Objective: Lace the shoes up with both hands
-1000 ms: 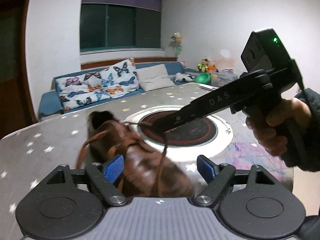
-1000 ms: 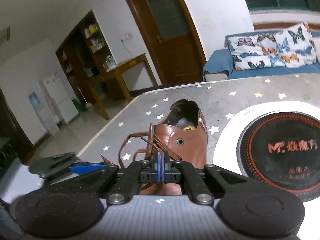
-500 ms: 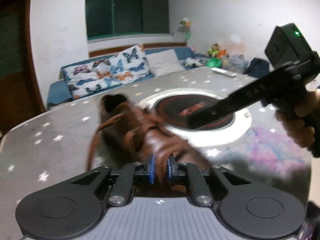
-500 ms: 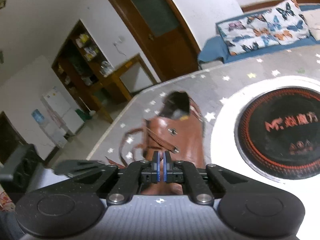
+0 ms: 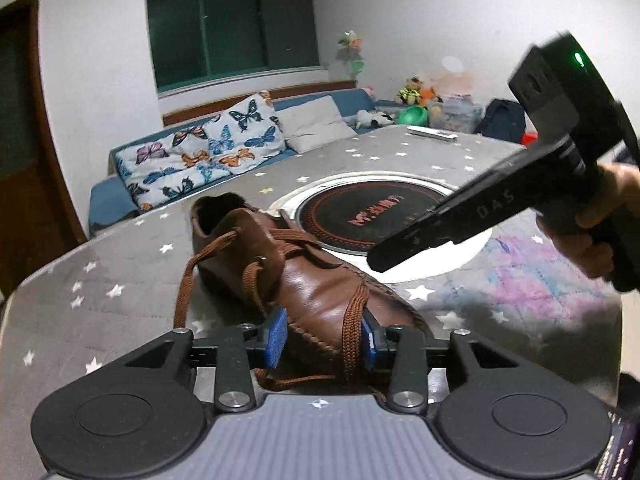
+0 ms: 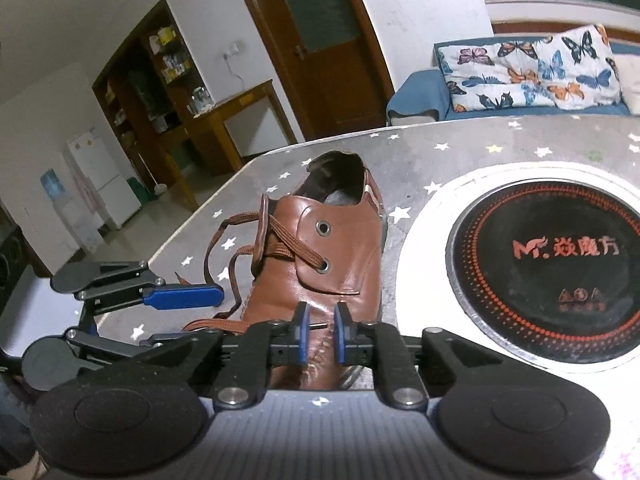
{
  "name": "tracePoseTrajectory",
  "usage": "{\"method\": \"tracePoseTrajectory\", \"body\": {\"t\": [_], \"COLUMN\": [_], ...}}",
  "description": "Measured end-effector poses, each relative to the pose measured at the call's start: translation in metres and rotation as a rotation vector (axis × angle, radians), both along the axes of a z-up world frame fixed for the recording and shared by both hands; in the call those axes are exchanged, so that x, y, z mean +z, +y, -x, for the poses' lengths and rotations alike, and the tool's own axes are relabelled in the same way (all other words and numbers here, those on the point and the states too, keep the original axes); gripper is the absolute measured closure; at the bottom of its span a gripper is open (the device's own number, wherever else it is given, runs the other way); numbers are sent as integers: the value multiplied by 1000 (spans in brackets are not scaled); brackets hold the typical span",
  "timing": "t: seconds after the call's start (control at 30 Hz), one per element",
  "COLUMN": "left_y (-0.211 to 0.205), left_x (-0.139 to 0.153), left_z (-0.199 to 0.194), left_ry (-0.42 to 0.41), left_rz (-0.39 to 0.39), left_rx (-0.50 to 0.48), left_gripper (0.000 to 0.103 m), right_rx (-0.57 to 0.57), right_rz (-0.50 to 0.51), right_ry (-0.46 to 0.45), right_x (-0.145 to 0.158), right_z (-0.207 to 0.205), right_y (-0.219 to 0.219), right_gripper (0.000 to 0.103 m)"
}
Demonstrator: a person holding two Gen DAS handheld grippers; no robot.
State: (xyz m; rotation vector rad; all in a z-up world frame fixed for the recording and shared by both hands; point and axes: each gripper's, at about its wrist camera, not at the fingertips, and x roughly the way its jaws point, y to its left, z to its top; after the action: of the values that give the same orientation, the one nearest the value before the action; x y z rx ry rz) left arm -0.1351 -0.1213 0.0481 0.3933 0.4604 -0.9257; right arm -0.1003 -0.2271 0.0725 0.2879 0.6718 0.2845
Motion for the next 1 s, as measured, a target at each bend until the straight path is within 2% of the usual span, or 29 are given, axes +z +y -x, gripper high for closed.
{"method": "tracePoseTrajectory", "body": {"t": [0.1, 0.17, 0.33, 0.57, 0.73, 0.9, 1.0], "left_y": [-1, 1, 6, 9, 8, 9, 12], "left_x": [-1, -1, 0, -1, 0, -1, -1], "left_z": [-2, -6, -9, -9, -8, -7, -5], "left_ry": [3, 10, 2, 2, -5, 11, 32], "left_rz": [-5, -7, -31, -56, -59, -40, -15], "left_rx": [7, 19, 2, -24, -35, -28, -45], "left_gripper": [68, 69, 69, 65, 64, 63, 56], "right_rx": [5, 11, 47, 59, 70, 78, 79], "right_rz": [21, 27, 21, -7, 17, 27, 24], "right_ry": [-3, -4, -7, -8, -39, -48, -32], "right_x": [1, 1, 0, -9, -1, -2, -9], "right_z": [1, 1, 2, -5, 0, -3, -7], "right_y": [2, 3, 9, 21, 25, 28, 30], "right_gripper": [89, 85, 85, 83, 83, 83, 83]}}
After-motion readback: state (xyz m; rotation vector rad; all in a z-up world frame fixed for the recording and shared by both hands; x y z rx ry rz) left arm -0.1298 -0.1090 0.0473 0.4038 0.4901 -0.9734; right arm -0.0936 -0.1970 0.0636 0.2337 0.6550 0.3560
